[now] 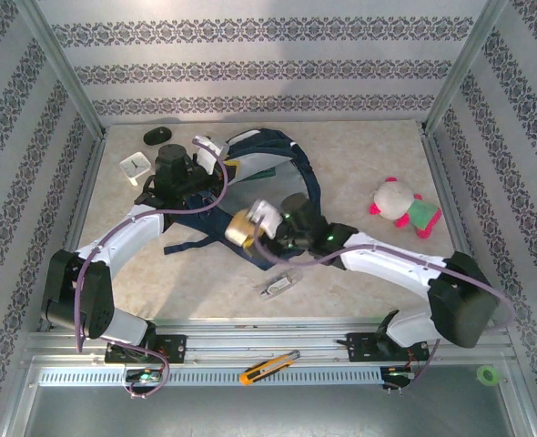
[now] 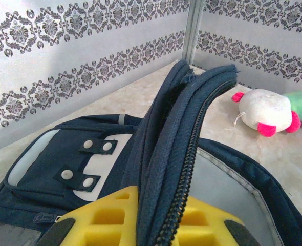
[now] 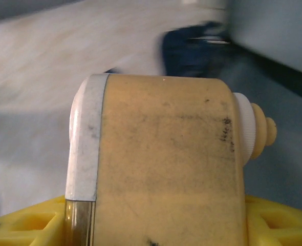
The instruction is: Pack the student bag
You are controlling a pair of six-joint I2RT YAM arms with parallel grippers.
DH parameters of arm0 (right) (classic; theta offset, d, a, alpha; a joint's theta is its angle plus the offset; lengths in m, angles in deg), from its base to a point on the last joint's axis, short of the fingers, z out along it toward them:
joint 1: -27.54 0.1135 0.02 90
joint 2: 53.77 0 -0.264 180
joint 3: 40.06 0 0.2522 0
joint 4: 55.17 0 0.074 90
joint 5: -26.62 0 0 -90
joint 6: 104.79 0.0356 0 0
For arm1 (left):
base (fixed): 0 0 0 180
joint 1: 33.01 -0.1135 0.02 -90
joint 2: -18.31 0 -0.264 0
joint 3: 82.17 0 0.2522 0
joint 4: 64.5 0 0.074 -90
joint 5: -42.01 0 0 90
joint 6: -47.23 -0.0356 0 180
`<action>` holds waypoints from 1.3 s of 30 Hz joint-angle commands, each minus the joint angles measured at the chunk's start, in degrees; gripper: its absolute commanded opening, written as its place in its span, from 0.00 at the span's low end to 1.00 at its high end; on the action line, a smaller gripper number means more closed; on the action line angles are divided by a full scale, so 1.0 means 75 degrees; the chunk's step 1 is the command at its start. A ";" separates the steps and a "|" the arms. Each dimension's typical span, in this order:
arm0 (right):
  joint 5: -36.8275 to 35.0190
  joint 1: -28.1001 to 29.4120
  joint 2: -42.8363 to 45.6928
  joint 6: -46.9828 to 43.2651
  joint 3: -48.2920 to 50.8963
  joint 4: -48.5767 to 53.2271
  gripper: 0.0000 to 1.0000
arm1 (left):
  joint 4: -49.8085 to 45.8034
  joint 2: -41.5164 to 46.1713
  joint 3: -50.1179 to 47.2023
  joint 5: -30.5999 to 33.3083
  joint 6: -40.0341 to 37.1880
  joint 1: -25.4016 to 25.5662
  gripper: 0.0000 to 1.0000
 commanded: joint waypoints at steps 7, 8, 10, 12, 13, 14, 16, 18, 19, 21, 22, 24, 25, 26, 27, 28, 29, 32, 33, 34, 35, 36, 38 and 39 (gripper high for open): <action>-0.2748 -0.0811 -0.0905 0.5419 -0.0458 -0.0446 0.50 | 0.0530 0.0205 0.0395 0.0009 0.0377 0.0010 0.02; -0.2725 -0.0811 -0.1103 0.5504 -0.0605 -0.0406 0.51 | 0.0522 0.0200 0.0416 0.0004 0.0370 -0.0001 0.02; -0.2674 -0.0812 -0.1501 0.5640 -0.0860 -0.0424 0.52 | 0.0476 0.0205 0.0455 -0.0024 0.0341 0.0004 0.02; -0.2727 -0.0817 -0.1797 0.5674 -0.1059 -0.0431 0.54 | 0.0435 0.0216 0.0475 -0.0048 0.0301 0.0010 0.02; -0.2754 -0.0817 -0.1928 0.5671 -0.1148 -0.0480 0.55 | 0.0417 0.0208 0.0488 -0.0058 0.0289 0.0009 0.02; -0.2769 -0.0811 -0.2016 0.5648 -0.1217 -0.0518 0.56 | 0.0411 0.0211 0.0483 -0.0058 0.0288 0.0002 0.02; -0.2804 -0.0822 -0.2185 0.5565 -0.1393 -0.0541 0.58 | 0.0416 0.0216 0.0479 -0.0077 0.0310 0.0004 0.02; -0.2836 -0.0836 -0.2294 0.5542 -0.1532 -0.0538 0.59 | 0.0457 0.0218 0.0450 -0.0096 0.0336 0.0002 0.02; -0.2852 -0.0834 -0.2351 0.5563 -0.1596 -0.0550 0.59 | 0.0484 0.0212 0.0431 -0.0093 0.0355 0.0009 0.02; -0.2936 -0.0858 -0.2479 0.5660 -0.1703 -0.0559 0.60 | 0.0533 0.0214 0.0409 -0.0101 0.0387 -0.0001 0.02; -0.2968 -0.0863 -0.2557 0.5772 -0.1779 -0.0533 0.63 | 0.0552 0.0215 0.0393 -0.0115 0.0417 0.0008 0.02; -0.3009 -0.0888 -0.2659 0.6004 -0.1884 -0.0526 0.74 | 0.0567 0.0218 0.0408 -0.0135 0.0433 -0.0002 0.02; -0.2989 -0.0884 -0.2679 0.6104 -0.1924 -0.0530 0.79 | 0.0567 0.0223 0.0402 -0.0140 0.0435 0.0008 0.02; -0.2949 -0.0882 -0.2677 0.6151 -0.1950 -0.0521 0.83 | 0.0569 0.0240 0.0399 -0.0130 0.0423 0.0004 0.02; -0.2926 -0.0888 -0.2658 0.6149 -0.1980 -0.0485 0.86 | 0.0558 0.0233 0.0380 -0.0118 0.0407 0.0001 0.02; -0.2922 -0.0886 -0.2603 0.6163 -0.1968 -0.0443 0.88 | 0.0534 0.0234 0.0370 -0.0112 0.0383 0.0004 0.02; -0.2918 -0.0901 -0.2513 0.6147 -0.1924 -0.0403 0.89 | 0.0494 0.0252 0.0368 -0.0109 0.0353 0.0001 0.02; -0.2889 -0.0933 -0.2065 0.6093 -0.1612 -0.0407 0.87 | 0.0414 0.0259 0.0339 -0.0123 0.0263 0.0003 0.02; -0.2819 -0.0949 -0.1845 0.6082 -0.1462 -0.0423 0.86 | 0.0406 0.0276 0.0298 -0.0179 0.0205 0.0002 0.02; -0.2684 -0.0984 -0.1549 0.6020 -0.1242 -0.0482 0.85 | 0.0398 0.0309 0.0239 -0.0298 0.0102 0.0009 0.02; -0.2469 -0.1028 -0.1220 0.5952 -0.1006 -0.0514 0.84 | 0.0364 0.0323 0.0166 -0.0456 -0.0030 0.0010 0.03; -0.2287 -0.1080 -0.0912 0.5894 -0.0821 -0.0519 0.83 | 0.0279 0.0348 0.0116 -0.0594 -0.0173 0.0004 0.03; -0.1883 -0.1213 -0.0152 0.5659 -0.0330 -0.0481 0.82 | -0.0111 0.0369 0.0012 -0.1040 -0.0701 0.0010 0.05; -0.1771 -0.1273 0.0252 0.5543 -0.0131 -0.0424 0.80 | -0.0321 0.0363 -0.0030 -0.1237 -0.0948 0.0025 0.07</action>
